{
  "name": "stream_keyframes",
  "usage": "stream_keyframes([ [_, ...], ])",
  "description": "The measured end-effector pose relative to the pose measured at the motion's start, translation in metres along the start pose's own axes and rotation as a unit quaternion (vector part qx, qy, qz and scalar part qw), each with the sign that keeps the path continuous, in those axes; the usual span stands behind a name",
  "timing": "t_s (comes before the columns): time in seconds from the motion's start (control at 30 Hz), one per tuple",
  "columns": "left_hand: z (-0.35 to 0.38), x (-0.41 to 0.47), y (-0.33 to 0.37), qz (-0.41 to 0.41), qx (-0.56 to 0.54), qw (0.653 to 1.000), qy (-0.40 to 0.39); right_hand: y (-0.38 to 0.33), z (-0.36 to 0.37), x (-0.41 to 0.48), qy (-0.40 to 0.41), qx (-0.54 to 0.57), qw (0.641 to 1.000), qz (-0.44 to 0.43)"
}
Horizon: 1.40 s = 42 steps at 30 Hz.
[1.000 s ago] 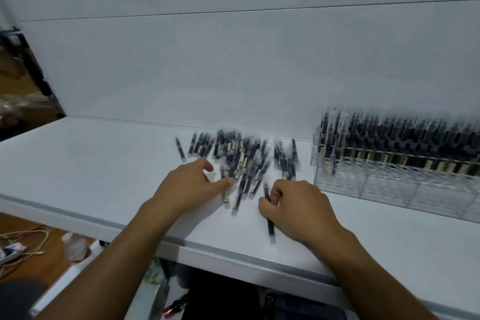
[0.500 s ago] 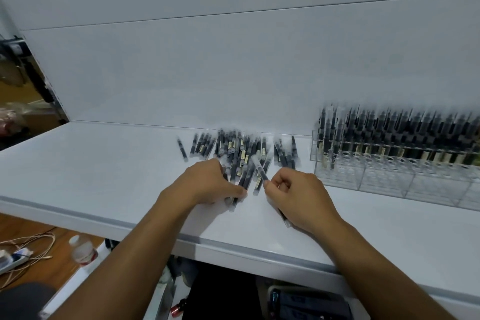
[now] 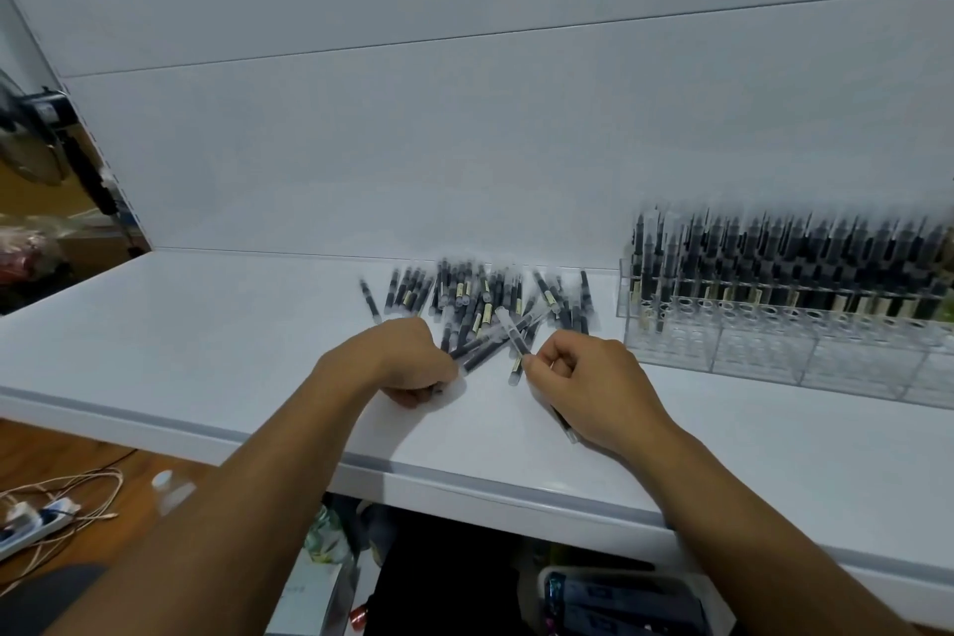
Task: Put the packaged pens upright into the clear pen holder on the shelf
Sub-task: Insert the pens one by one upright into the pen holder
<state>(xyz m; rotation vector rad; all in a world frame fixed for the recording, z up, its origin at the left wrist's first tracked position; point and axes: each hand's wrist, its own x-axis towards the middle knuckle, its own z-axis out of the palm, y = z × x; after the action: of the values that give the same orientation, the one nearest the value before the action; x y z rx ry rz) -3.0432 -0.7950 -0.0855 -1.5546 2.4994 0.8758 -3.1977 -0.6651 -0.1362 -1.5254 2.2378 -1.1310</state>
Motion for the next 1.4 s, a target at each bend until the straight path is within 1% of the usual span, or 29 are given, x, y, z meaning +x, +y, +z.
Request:
stream_keyframes([
  [0.13,0.008,-0.002,0.004,0.015,0.119,0.992,0.028,0.001,0.000,0.001,0.000,0.003,1.000,0.000],
  [0.2,0.011,-0.003,0.002,0.022,0.147,0.988,0.042,0.002,0.000,0.002,0.001,0.014,1.000,0.000],
  [0.27,0.012,-0.005,-0.002,0.035,0.152,0.986,0.051,0.002,0.000,0.001,0.004,0.033,0.999,-0.001],
  [0.5,0.012,-0.018,-0.037,0.045,0.041,0.989,0.132,0.000,-0.002,-0.001,0.003,0.120,0.993,-0.012],
  [0.6,0.015,-0.026,-0.049,0.069,-0.076,0.984,0.146,-0.004,-0.005,-0.002,-0.005,0.179,0.984,-0.021],
  [0.67,0.018,-0.032,-0.053,0.089,-0.150,0.974,0.147,-0.006,-0.008,-0.003,0.001,0.220,0.975,-0.027],
  [0.73,0.021,-0.036,-0.053,0.123,-0.209,0.959,0.145,-0.007,-0.014,-0.006,0.014,0.241,0.970,-0.032],
  [0.83,0.028,-0.039,-0.040,0.184,-0.300,0.927,0.126,-0.004,-0.028,-0.014,0.031,0.252,0.966,-0.039],
  [0.97,0.046,-0.039,-0.008,0.246,-0.428,0.866,0.078,0.004,-0.060,-0.024,0.076,0.233,0.968,-0.044],
  [1.03,0.057,-0.038,0.013,0.263,-0.477,0.837,0.052,0.011,-0.080,-0.026,0.118,0.229,0.965,-0.038],
  [1.17,0.078,-0.038,0.053,0.274,-0.568,0.776,-0.007,0.022,-0.123,-0.022,0.213,0.252,0.944,-0.021],
  [1.23,0.090,-0.039,0.066,0.271,-0.602,0.750,-0.035,0.028,-0.139,-0.018,0.239,0.253,0.938,-0.010],
  [1.27,0.095,-0.040,0.069,0.267,-0.608,0.746,-0.046,0.031,-0.145,-0.015,0.247,0.246,0.937,-0.002],
  [1.37,0.102,-0.036,0.067,0.270,-0.587,0.761,-0.058,0.040,-0.152,-0.003,0.253,0.197,0.947,0.018],
  [1.4,0.102,-0.035,0.065,0.269,-0.590,0.759,-0.065,0.041,-0.151,0.001,0.248,0.178,0.952,0.024],
])
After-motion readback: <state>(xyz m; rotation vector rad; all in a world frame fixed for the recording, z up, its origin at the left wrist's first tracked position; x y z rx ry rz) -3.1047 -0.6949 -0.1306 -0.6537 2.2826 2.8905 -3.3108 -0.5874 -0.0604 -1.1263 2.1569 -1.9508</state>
